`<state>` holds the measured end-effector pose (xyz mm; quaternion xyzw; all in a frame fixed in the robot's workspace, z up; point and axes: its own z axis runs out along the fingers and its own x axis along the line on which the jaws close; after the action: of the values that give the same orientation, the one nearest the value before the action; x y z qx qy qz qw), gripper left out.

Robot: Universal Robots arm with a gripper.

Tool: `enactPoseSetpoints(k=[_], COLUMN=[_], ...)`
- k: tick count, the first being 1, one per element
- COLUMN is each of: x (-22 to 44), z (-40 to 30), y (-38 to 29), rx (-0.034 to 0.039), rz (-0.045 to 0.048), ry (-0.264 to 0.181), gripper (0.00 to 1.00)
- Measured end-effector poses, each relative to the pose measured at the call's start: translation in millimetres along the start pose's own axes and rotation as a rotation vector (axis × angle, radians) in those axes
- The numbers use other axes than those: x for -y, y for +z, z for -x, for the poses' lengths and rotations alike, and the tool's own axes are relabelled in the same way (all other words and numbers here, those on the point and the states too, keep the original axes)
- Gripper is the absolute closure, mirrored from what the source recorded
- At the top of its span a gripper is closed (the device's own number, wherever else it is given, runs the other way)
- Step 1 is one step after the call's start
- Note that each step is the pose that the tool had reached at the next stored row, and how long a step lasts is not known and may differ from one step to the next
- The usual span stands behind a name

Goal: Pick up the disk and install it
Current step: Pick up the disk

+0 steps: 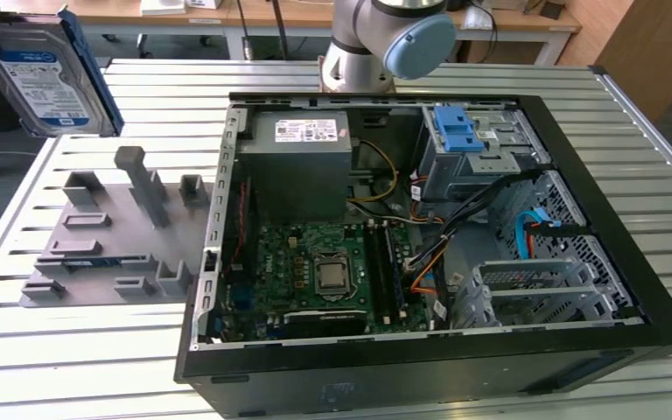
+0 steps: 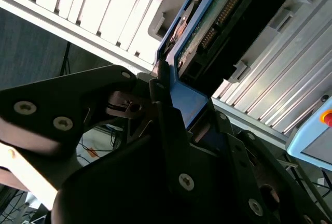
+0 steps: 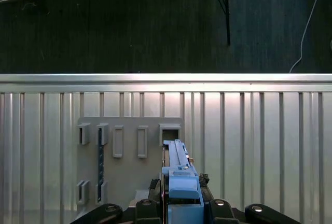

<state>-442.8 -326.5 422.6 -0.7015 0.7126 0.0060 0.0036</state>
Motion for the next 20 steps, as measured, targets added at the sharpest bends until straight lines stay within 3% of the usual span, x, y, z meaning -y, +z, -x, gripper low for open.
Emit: enactPoseSetpoints(k=[9, 20], x=[-0.1, -0.2], z=[0.2, 0.6], y=[-16.0, -47.6], rx=[0.0000, 0.0000], rz=[-0.0001, -0.0002], ry=[0.000, 0.000], gripper=[0.64, 0.64])
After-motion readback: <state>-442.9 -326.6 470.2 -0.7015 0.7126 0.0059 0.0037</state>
